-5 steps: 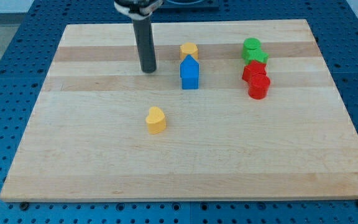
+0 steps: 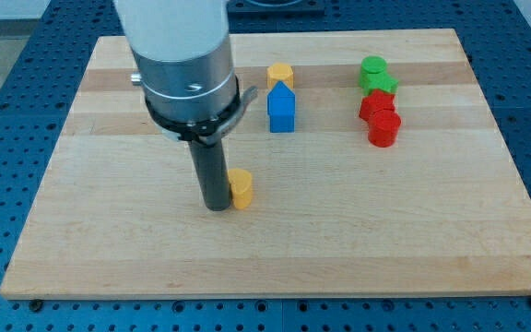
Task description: Move the red star towards the center
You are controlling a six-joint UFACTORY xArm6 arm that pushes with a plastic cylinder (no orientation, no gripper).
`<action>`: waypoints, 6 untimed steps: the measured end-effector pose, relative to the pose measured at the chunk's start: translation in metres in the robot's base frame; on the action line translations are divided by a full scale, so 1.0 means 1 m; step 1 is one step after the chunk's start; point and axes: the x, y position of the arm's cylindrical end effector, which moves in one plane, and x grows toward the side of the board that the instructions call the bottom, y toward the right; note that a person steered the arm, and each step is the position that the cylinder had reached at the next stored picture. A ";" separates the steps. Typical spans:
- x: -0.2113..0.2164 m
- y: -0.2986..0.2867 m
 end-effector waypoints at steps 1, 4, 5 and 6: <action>0.000 0.022; 0.001 0.072; -0.005 0.073; -0.018 0.072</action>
